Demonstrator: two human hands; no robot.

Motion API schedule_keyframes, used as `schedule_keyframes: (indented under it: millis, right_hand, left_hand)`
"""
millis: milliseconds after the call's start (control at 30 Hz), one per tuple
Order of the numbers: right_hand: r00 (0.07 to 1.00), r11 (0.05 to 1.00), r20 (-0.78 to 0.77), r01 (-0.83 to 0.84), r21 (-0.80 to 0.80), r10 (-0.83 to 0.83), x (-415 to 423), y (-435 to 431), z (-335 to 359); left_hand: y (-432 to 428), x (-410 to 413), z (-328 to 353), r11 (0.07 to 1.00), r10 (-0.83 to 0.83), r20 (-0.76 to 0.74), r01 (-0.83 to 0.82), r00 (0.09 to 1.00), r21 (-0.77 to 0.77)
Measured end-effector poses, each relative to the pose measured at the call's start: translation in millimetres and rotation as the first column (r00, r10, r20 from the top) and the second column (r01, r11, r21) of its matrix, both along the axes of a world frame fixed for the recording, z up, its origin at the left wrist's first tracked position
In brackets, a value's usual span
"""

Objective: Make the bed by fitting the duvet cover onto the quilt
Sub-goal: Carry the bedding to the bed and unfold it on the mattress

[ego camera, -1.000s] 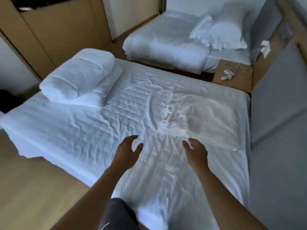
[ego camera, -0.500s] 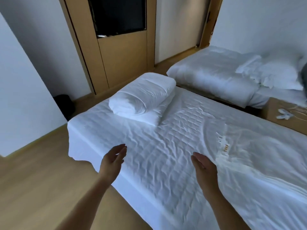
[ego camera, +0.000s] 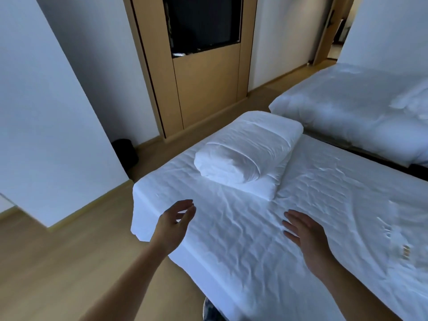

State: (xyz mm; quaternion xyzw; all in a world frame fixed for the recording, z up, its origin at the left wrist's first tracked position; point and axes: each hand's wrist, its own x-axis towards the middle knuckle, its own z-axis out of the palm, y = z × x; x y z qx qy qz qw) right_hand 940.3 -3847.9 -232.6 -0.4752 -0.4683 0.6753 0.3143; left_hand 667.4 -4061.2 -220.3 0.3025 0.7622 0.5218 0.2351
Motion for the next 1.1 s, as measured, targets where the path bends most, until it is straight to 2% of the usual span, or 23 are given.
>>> schedule_keyframes:
  millis: [100, 233, 433, 533, 633, 667, 767, 833, 900, 1000, 1100]
  right_hand:
    - [0.999, 0.999, -0.039, 0.030, -0.044, -0.032, -75, 23, -17]
    - [0.998, 0.995, -0.020, 0.051, -0.080, -0.053, -162, 59, -30]
    - [0.972, 0.989, 0.186, 0.142, 0.042, -0.147, -272, 136, -35]
    - [0.894, 0.946, 0.312, 0.319, 0.055, -0.320, -317, 184, -49]
    - [0.839, 0.850, 0.360, 0.493, -0.186, -0.407, -359, 211, -72]
    - [0.817, 0.835, 0.409, 0.515, -0.197, -0.407, -375, 214, -82]
    - [0.677, 0.793, 0.582, 0.603, -0.086, -0.451, -420, 216, -100]
    - [0.600, 0.710, 0.599, 0.701, -0.074, -0.530, -441, 215, -107]
    - [0.585, 0.673, 0.575, 0.735, -0.077, -0.573, -462, 215, -112]
    - [0.569, 0.693, 0.577, 0.721, -0.006, -0.587, -492, 218, -121]
    - [0.568, 0.712, 0.574, 0.701, 0.037, -0.590, -522, 217, -130]
  left_hand:
    - [42, -61, 1, 0.999, -0.025, -0.058, 0.023, 0.998, -0.029]
    - [88, -138, 5, 0.995, -0.064, -0.094, 0.056, 0.994, -0.086]
    - [136, -252, -9, 0.996, -0.030, -0.104, 0.021, 0.994, -0.089]
    - [165, -304, -29, 0.986, -0.103, -0.063, 0.094, 0.993, -0.135]
    - [199, -351, -40, 0.957, -0.237, -0.024, 0.230, 0.971, -0.175]
    - [210, -371, -42, 0.946, -0.283, -0.029, 0.274, 0.959, -0.174]
    - [243, -436, -38, 0.921, -0.374, -0.082, 0.360, 0.924, -0.146]
    - [257, -478, -35, 0.915, -0.390, -0.045, 0.382, 0.920, -0.130]
    - [268, -521, -32, 0.891, -0.439, -0.064, 0.425, 0.896, -0.158]
    - [291, -567, -31, 0.815, -0.555, -0.093, 0.518, 0.827, -0.260]
    - [328, -590, -36, 0.736, -0.654, -0.049, 0.620, 0.755, -0.273]
